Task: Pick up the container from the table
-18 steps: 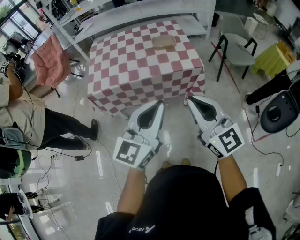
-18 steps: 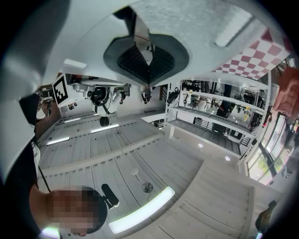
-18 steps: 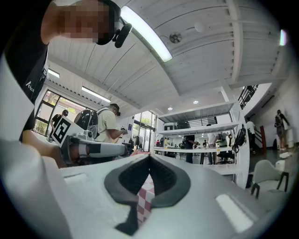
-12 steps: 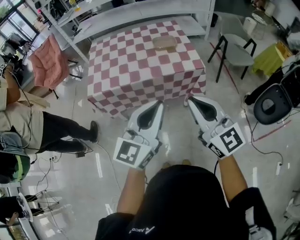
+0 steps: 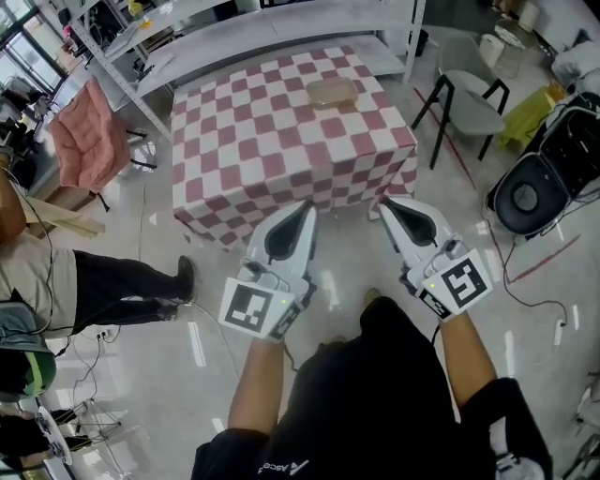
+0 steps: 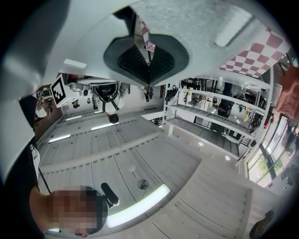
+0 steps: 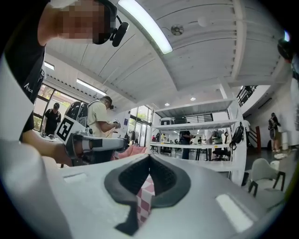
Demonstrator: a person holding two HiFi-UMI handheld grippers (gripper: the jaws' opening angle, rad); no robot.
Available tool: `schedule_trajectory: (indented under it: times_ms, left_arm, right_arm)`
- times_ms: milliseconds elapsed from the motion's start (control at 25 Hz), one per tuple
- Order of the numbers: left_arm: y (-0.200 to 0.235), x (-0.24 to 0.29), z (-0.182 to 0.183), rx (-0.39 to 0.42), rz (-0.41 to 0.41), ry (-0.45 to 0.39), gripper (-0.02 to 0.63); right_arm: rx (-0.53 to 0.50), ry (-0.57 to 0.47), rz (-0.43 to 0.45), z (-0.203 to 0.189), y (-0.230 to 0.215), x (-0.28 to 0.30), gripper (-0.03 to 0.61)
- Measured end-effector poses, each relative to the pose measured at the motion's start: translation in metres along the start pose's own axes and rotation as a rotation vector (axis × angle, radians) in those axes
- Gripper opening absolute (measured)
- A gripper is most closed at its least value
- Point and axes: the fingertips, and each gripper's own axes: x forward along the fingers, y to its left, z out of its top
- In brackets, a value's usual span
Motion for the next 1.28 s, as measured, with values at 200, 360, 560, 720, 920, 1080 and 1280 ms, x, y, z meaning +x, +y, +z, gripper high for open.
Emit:
schedule_trajectory:
  times_ms: [200, 360, 560, 720, 920, 1080, 1280]
  left_arm:
    - [0.040, 0.036, -0.013, 0.004, 0.011, -0.006, 0.009]
    - [0.087, 0.089, -0.034, 0.026, 0.031, -0.010, 0.010]
    - [0.158, 0.181, -0.057, 0.051, 0.087, -0.006, 0.009]
    - [0.186, 0.234, -0.065, 0.083, 0.125, -0.016, 0.009]
    - [0.238, 0.313, -0.082, 0.098, 0.169, 0.009, 0.009]
    - [0.271, 0.352, -0.096, 0.092, 0.197, 0.028, 0.011]
    - [0.299, 0.380, -0.106, 0.096, 0.204, 0.040, 0.011]
  right_arm:
    - [0.000, 0.006, -0.023, -0.018, -0.043, 0.037, 0.003]
    - [-0.003, 0.019, -0.047, -0.045, -0.109, 0.086, 0.003]
    - [-0.003, 0.064, -0.049, -0.077, -0.215, 0.165, 0.003]
    - [0.005, 0.105, -0.045, -0.097, -0.277, 0.196, 0.003]
    - [0.045, 0.174, -0.027, -0.129, -0.361, 0.260, 0.003]
    - [0.064, 0.252, -0.021, -0.159, -0.402, 0.300, 0.003]
    - [0.111, 0.350, -0.045, -0.197, -0.431, 0.330, 0.003]
